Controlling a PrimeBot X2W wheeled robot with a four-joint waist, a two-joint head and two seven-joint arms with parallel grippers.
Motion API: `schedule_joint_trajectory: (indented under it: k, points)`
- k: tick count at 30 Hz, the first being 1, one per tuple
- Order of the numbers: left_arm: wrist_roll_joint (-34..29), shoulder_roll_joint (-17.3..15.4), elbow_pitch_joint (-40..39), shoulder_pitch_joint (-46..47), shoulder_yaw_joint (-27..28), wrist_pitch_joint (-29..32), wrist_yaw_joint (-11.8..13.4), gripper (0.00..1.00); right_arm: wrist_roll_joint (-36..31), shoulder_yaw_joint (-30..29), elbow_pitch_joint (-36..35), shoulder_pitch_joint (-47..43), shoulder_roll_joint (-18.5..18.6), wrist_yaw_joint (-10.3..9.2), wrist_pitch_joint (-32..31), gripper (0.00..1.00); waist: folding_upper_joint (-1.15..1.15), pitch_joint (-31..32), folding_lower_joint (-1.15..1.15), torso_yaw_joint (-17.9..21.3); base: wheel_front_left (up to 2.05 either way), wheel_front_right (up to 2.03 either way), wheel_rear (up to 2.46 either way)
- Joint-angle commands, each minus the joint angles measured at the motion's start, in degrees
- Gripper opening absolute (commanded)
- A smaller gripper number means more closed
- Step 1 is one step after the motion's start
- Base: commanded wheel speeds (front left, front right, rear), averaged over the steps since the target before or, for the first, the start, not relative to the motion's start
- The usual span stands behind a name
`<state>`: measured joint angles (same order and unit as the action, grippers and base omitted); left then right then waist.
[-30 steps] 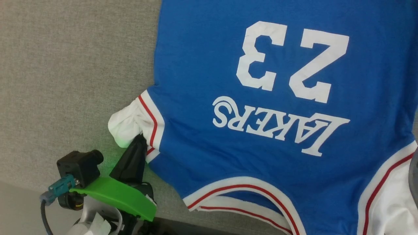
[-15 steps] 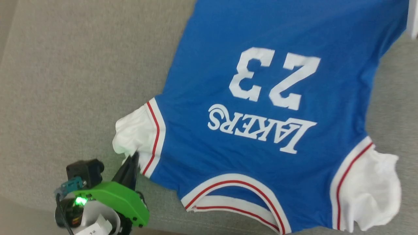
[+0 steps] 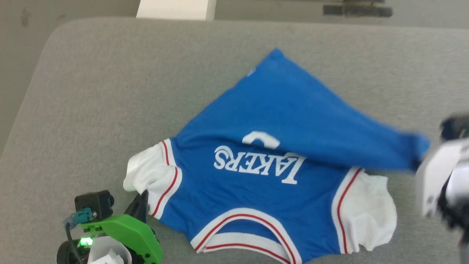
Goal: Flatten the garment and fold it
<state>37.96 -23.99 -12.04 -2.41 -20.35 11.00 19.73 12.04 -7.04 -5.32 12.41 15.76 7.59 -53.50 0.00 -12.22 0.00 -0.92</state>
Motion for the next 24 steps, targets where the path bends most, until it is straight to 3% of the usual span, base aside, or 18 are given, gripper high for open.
schedule_joint_trajectory:
  k: [1,7,12,13,14,21,24]
  points:
    - [0.42,-0.11,0.46,-0.26,-0.02,0.05,0.13,0.0,0.22,-0.34,-0.72,-3.26,-1.91,-0.1,0.25,0.0,0.0,3.81,0.0,3.08,0.0,0.0,0.0]
    - [1.27,0.7,3.39,0.4,-0.5,0.09,-0.52,0.0,1.11,0.24,0.59,-14.75,-9.07,-0.1,1.61,0.0,0.0,5.06,0.0,3.06,0.0,0.0,0.0]
    - [1.71,1.33,5.3,0.86,-0.58,-0.39,-0.82,0.0,2.76,-0.19,2.37,-18.33,-11.62,-0.1,3.9,0.0,0.0,5.74,0.0,2.94,0.0,0.0,0.0]
    - [1.8,1.46,5.67,0.88,-0.51,-0.55,-0.79,0.0,3.25,-0.94,2.31,-18.39,-11.94,-0.1,5.09,0.68,0.0,5.89,0.0,2.97,0.0,0.0,0.0]
    - [1.9,1.59,5.94,0.87,-0.44,-0.71,-0.77,0.0,3.78,-1.66,1.89,-18.14,-12.15,-0.1,6.54,1.0,0.0,6.06,0.0,3.0,0.0,0.0,0.0]
    - [2.55,2.12,7.07,0.52,-0.16,-1.5,-0.8,0.0,5.85,-9.68,-1.82,-10.78,-12.83,-0.1,20.6,1.0,0.0,6.92,0.0,3.16,0.0,0.0,0.0]
    - [2.37,2.12,6.76,0.78,-0.39,-1.64,-0.9,0.0,6.44,-10.0,-0.95,-6.35,-12.85,-0.1,23.63,1.0,0.0,6.11,0.0,2.64,0.0,0.0,0.0]
